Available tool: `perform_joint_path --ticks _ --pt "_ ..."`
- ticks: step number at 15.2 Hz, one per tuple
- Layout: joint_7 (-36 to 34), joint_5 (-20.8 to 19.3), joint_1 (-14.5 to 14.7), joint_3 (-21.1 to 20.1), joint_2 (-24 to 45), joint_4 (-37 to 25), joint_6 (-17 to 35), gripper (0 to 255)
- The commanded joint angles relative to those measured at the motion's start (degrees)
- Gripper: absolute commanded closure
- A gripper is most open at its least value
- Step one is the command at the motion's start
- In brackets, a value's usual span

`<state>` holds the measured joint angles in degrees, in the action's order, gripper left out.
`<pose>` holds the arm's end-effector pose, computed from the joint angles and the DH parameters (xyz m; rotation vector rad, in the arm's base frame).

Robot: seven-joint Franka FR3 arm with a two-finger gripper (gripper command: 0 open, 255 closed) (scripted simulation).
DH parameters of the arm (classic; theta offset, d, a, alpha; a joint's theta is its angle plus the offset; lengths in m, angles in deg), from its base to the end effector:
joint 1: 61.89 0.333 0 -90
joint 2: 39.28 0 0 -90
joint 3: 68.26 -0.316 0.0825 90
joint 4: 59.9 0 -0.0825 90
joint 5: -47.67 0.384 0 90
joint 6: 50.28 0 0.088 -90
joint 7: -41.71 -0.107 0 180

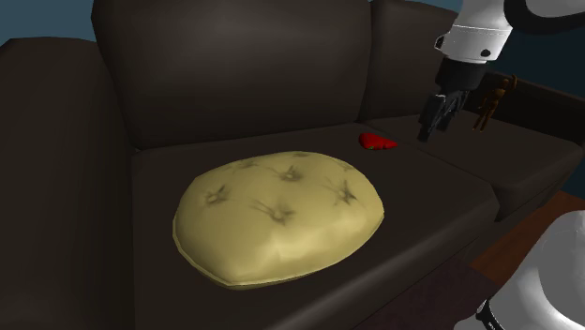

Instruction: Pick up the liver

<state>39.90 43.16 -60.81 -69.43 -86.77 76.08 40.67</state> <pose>0.2970 0.0054 0.5972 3.0485 0.0015 0.0699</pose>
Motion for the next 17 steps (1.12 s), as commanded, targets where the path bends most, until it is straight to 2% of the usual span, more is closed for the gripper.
perform_joint_path --ticks 1,9,17 --pt "0.0 0.0 0.0 0.0 0.0 0.0 0.0 0" --pt "-6.4 1.8 -4.5 3.7 16.1 -5.1 10.7 0" --pt "-11.0 5.4 -7.9 8.2 32.1 -13.1 18.1 0"
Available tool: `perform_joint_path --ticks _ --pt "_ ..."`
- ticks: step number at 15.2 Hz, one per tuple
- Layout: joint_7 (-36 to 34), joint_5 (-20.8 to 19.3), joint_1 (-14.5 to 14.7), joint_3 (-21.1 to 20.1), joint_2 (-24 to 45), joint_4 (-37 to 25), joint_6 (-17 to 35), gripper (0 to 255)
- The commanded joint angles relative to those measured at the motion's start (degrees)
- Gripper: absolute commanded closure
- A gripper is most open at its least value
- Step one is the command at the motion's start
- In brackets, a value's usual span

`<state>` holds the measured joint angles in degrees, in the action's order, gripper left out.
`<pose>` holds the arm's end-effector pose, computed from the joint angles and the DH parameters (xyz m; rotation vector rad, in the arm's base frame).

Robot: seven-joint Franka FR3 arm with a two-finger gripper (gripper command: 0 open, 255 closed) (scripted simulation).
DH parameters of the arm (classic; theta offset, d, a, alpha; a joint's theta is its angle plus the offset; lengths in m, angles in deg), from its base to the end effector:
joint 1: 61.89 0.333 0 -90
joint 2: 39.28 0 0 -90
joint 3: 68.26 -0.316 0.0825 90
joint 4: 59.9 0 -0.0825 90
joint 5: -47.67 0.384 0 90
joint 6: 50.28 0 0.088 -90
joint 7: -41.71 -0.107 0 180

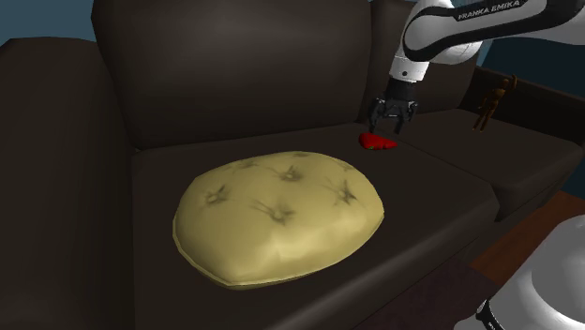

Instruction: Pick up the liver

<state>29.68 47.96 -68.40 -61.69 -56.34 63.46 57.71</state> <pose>0.4564 -0.1099 0.5254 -3.0299 0.6699 -0.0433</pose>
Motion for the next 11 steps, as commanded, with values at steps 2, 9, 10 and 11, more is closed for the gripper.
perform_joint_path --ticks 2,9,10,11 --pt "-1.7 1.9 -1.1 1.6 5.6 -2.8 2.5 0" --pt "-3.8 8.0 -4.1 5.5 19.1 -12.0 5.8 0" --pt "-3.9 8.1 -4.2 5.5 19.4 -12.3 5.8 0" --pt "-3.7 8.2 -4.2 5.5 19.6 -11.7 6.6 0"
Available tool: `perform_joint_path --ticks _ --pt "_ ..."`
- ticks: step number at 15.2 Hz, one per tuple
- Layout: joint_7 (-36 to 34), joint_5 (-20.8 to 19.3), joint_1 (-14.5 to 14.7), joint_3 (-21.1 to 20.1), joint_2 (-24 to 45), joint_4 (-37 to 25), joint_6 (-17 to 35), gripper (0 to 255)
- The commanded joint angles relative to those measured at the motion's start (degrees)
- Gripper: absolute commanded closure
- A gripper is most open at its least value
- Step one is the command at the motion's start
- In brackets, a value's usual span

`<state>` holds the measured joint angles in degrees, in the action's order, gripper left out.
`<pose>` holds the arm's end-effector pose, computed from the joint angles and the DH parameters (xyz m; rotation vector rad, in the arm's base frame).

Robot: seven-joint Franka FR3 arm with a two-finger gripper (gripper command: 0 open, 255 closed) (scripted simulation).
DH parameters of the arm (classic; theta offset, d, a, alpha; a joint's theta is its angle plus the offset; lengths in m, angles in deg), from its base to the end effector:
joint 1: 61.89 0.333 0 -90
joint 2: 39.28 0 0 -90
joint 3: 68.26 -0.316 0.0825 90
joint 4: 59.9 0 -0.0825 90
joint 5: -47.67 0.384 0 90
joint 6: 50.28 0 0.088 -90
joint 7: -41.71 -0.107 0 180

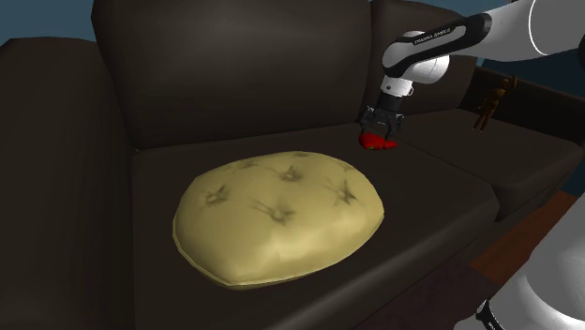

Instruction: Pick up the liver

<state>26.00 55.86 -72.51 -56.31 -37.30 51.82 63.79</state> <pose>0.5273 -0.2086 0.4617 -2.8220 1.0717 -0.0223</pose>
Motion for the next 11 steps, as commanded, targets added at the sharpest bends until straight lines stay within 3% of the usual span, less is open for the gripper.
perform_joint_path --ticks 1,8,9,11 --pt "0.1 0.4 -0.1 0.1 0.8 0.5 1.2 0" --pt "0.9 1.1 -0.1 0.1 2.1 3.2 5.2 0" --pt "0.8 1.1 -0.1 0.0 2.1 3.2 5.2 255" --pt "0.8 1.1 -0.1 0.0 2.1 3.2 5.2 255"
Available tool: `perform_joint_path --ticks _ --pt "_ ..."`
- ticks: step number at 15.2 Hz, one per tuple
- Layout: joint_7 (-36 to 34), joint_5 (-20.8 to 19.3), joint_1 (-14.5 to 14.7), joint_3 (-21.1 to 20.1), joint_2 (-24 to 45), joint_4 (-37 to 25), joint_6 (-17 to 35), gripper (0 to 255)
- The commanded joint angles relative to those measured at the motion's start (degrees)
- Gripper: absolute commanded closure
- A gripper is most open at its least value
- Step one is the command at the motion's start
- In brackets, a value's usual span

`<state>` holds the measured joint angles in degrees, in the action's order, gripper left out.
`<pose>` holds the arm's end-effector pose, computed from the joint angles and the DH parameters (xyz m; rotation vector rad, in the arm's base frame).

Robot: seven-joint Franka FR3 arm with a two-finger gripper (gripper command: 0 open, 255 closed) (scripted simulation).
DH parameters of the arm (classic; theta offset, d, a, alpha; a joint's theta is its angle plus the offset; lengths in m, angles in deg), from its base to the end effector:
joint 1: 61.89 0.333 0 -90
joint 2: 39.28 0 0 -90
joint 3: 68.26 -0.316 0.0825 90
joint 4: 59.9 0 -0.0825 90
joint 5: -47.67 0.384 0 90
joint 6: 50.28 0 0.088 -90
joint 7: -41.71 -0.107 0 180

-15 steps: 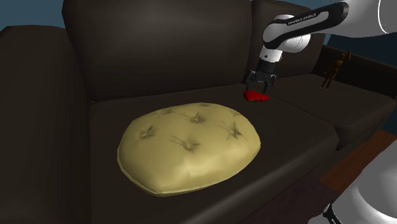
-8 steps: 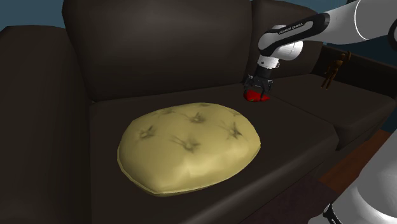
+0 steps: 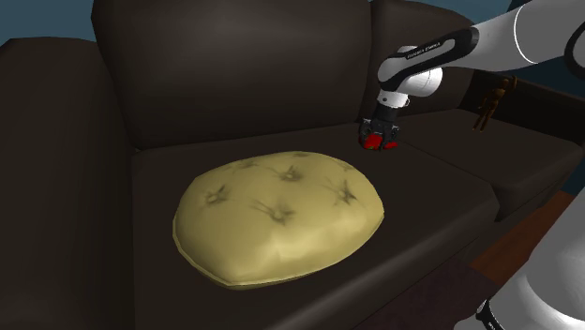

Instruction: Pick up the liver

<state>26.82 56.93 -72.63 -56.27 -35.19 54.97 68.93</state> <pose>0.5289 -0.2110 0.4233 -2.8146 1.0829 -0.0228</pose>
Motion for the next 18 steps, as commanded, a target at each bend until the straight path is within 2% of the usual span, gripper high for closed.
perform_joint_path --ticks 1,7,18 --pt "0.0 0.0 0.0 0.0 0.0 0.0 0.1 255" --pt "0.0 0.0 0.0 0.0 0.0 0.0 0.1 255" --pt "-1.4 -1.1 0.0 0.1 -2.3 -5.7 -7.9 255"
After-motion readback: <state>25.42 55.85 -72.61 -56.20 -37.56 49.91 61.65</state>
